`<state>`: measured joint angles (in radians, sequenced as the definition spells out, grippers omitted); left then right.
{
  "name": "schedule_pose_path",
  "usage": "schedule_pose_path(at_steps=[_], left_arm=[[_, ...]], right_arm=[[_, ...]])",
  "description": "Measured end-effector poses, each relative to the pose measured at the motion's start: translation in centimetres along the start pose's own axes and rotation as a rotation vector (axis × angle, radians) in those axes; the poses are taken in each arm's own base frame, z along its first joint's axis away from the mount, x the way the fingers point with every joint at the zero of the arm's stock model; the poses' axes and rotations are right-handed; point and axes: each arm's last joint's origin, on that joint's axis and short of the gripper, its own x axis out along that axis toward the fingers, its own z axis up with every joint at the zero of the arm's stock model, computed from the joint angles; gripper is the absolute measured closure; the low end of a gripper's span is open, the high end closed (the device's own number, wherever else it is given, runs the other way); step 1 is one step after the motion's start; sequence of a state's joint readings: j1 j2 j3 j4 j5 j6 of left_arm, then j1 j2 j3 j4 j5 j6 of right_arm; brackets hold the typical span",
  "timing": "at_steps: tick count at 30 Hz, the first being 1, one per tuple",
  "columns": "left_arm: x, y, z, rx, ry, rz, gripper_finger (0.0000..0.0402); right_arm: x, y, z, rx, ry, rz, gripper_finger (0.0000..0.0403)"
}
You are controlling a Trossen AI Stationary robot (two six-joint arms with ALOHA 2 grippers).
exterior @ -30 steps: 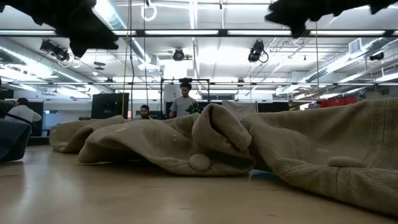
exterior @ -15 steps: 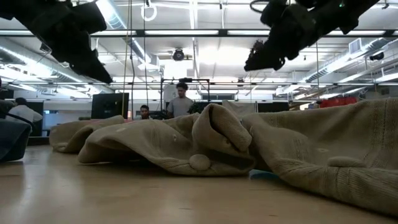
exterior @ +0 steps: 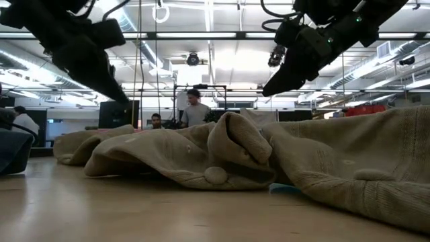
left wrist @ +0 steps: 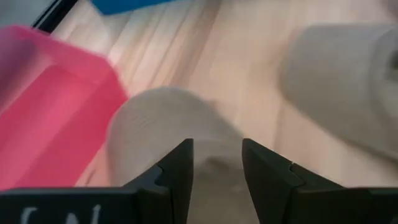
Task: Pick & Place hat
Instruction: Put the top brown cap into the red bin
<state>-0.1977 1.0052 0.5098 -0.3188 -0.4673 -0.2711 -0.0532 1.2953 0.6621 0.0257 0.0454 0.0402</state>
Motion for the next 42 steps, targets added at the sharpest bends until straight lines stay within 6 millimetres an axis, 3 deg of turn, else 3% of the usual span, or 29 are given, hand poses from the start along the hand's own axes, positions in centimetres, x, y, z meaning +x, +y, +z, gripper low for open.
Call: schedule_pose_path(at_steps=[10,16,22,29,34,42], left_arm=[[1.5,2.3,-0.4,0.142,0.121,0.048,0.0169],[3.4,2.7,-1.1,0.139,0.237,0.038,0.0157],[5.3,2.7,-1.7,0.13,0.294,0.064,0.0208],[5.5,2.7,-1.3,-0.019,0.257,0.108,0.0379],[4.5,2.1,0.3,-0.118,0.191,0.08,0.0393],[1.5,1.4,5.9,-0.262,0.06,0.088,0.0394]], right_arm=[[0.0,0.0,0.1,-0.022,-0.009,0.0,0.0263],[0.0,0.0,0.3,-0.022,-0.034,0.001,0.0263],[0.0,0.0,0.4,-0.028,-0.046,0.001,0.0263],[0.0,0.0,0.4,-0.028,-0.041,0.001,0.0263],[0.0,0.0,0.4,-0.021,-0.037,0.001,0.0263],[0.0,0.0,0.4,-0.019,-0.04,0.002,0.0263]])
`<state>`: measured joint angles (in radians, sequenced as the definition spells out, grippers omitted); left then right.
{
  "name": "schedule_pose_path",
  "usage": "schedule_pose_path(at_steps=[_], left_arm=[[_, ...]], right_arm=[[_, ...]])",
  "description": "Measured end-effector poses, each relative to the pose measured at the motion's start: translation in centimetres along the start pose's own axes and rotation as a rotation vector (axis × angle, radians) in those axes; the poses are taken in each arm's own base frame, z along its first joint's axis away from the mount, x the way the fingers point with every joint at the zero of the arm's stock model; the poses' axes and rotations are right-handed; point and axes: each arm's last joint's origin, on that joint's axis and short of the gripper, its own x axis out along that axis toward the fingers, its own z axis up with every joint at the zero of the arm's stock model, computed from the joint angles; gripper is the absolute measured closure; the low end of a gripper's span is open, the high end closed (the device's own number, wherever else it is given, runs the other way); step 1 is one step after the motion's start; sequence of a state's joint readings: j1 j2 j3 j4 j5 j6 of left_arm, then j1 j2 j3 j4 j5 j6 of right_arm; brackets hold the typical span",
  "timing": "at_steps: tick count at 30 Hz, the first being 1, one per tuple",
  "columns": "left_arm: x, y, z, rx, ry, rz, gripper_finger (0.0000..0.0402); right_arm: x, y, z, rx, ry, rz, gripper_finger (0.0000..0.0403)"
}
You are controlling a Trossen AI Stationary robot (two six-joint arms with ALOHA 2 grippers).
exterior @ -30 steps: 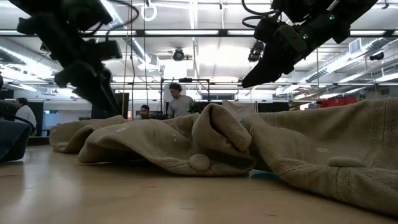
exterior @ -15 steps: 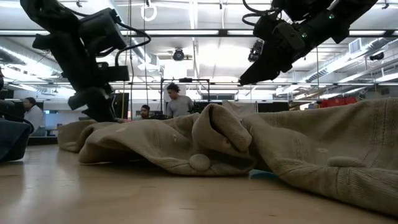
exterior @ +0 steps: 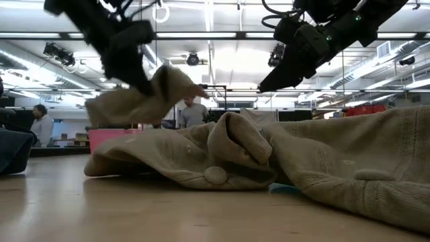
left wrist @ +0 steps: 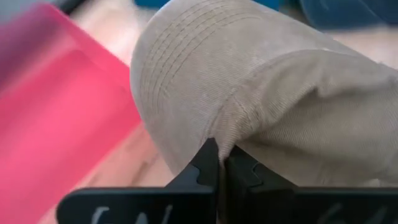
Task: Pick & Place hat
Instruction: Put the top brown cap into the red bin
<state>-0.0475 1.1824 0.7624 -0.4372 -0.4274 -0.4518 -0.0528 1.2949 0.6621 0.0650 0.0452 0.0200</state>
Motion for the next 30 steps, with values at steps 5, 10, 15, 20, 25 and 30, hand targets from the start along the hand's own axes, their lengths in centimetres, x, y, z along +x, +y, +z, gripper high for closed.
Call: schedule_pose_path(at_steps=[5,10,15,20,25,30], left_arm=[[-1.0,1.4,2.5,-0.168,-0.083,0.232,0.0396],[-0.6,4.5,4.2,-0.493,-0.229,0.429,0.0386],[0.7,7.7,4.6,-0.701,-0.249,0.553,0.0383],[2.7,9.8,4.3,-0.833,-0.233,0.656,0.0382],[5.2,10.4,3.5,-0.898,-0.173,0.707,0.0382],[7.5,10.8,2.5,-0.991,-0.131,0.769,0.0381]], right_arm=[[0.0,0.0,0.1,0.002,-0.011,0.0,0.0263],[0.0,0.0,0.2,0.002,-0.017,0.0,0.0263],[0.0,0.0,0.2,0.017,-0.017,0.001,0.0263],[0.0,0.0,0.1,0.026,-0.013,0.001,0.0263],[0.0,0.0,0.0,0.026,0.002,0.0,0.0263],[0.0,0.0,-0.2,0.025,0.024,0.0,0.0263]])
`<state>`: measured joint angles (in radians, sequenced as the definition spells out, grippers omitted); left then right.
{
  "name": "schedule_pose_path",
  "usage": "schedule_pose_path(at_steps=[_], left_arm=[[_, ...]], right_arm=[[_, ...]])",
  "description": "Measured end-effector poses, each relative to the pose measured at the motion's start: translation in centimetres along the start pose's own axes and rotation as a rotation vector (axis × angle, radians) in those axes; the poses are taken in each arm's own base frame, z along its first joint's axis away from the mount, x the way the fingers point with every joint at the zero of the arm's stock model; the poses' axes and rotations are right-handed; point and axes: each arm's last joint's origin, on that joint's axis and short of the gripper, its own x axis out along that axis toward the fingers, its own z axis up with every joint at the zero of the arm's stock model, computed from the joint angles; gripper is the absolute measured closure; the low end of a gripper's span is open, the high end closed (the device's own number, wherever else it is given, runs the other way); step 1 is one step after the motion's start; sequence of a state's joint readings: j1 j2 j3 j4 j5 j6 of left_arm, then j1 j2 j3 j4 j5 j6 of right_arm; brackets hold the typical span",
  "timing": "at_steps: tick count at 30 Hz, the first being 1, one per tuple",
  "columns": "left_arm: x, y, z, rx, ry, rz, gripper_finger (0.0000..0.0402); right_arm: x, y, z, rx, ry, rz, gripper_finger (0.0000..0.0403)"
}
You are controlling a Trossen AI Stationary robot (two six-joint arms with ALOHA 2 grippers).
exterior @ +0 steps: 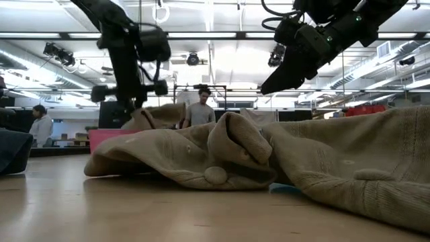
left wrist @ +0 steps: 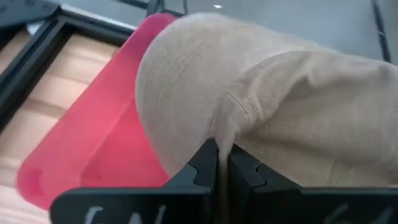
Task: Pick & Place hat
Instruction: Put the top brown cap into the red bin
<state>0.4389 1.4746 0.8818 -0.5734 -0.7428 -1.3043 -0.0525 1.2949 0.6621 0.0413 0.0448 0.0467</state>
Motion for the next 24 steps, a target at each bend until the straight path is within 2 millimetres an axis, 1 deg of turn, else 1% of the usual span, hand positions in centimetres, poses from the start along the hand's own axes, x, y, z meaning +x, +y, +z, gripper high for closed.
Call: schedule_pose_path(at_steps=[3,7,12,20,24], left_arm=[[1.0,0.0,-0.5,-0.03,0.006,0.041,0.0381],[1.6,0.2,-0.8,-0.071,0.029,0.077,0.0381],[1.7,0.8,-0.9,-0.101,0.077,0.122,0.0381],[2.1,1.2,-0.5,-0.074,0.096,0.153,0.038],[2.4,1.3,-0.2,-0.055,0.105,0.159,0.0368]], right_arm=[[0.0,0.0,-0.1,0.0,0.01,-0.001,0.0263],[0.0,0.0,-0.1,-0.001,0.014,-0.001,0.0263],[0.0,0.0,-0.1,-0.001,0.015,-0.001,0.0263],[0.0,0.0,-0.2,-0.001,0.023,-0.001,0.0263],[0.0,0.0,-0.4,-0.002,0.039,-0.002,0.0263]])
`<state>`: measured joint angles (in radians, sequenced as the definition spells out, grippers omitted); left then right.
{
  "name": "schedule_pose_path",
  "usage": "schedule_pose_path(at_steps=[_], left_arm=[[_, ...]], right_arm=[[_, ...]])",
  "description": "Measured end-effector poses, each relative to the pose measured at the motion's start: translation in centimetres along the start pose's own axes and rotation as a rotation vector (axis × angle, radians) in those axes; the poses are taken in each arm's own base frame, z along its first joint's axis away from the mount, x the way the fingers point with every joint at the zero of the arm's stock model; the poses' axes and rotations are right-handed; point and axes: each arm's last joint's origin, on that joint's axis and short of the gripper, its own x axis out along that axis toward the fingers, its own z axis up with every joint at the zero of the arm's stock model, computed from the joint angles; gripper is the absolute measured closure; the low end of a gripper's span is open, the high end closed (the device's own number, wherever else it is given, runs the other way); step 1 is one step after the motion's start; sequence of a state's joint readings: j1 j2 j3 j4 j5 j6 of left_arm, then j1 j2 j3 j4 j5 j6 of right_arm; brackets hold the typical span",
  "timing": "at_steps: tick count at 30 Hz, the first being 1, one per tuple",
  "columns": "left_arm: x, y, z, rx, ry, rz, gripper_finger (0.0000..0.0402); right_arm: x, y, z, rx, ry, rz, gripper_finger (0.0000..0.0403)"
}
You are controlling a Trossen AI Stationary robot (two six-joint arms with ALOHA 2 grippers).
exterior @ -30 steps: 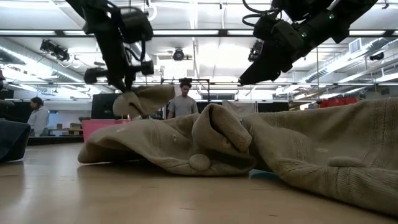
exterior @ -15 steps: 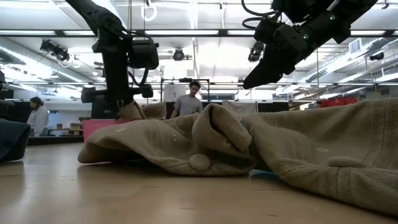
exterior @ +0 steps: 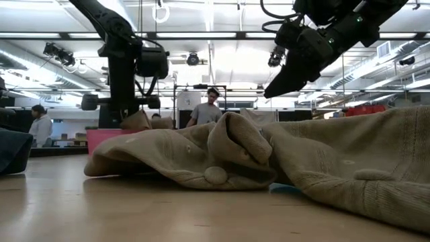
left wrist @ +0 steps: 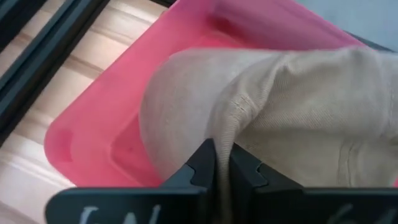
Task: Pick & Place hat
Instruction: Put the top brown cap into the red bin, then put the left brown cap into the red bin
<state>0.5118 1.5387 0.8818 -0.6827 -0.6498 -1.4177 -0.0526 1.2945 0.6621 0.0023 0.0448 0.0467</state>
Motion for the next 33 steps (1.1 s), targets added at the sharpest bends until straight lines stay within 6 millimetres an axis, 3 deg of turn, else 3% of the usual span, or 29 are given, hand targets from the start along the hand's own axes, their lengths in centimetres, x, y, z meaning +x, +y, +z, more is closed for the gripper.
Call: schedule_pose_path(at_steps=[6,14,26,33], left_arm=[[0.3,0.1,0.4,0.047,0.008,0.014,0.032],[-0.4,-0.8,1.1,0.236,0.008,-0.019,0.0271],[-5.9,-4.6,4.2,0.694,-0.048,-0.147,0.0248],[-8.4,-5.1,2.5,1.084,-0.087,-0.209,0.0248]], right_arm=[[0.0,0.0,-0.1,0.023,0.005,0.0,0.0263],[0.0,0.0,0.0,0.054,0.005,0.0,0.0263],[0.0,0.0,0.0,0.103,0.003,0.0,0.0263],[0.0,0.3,0.3,0.128,-0.023,0.049,0.0263]])
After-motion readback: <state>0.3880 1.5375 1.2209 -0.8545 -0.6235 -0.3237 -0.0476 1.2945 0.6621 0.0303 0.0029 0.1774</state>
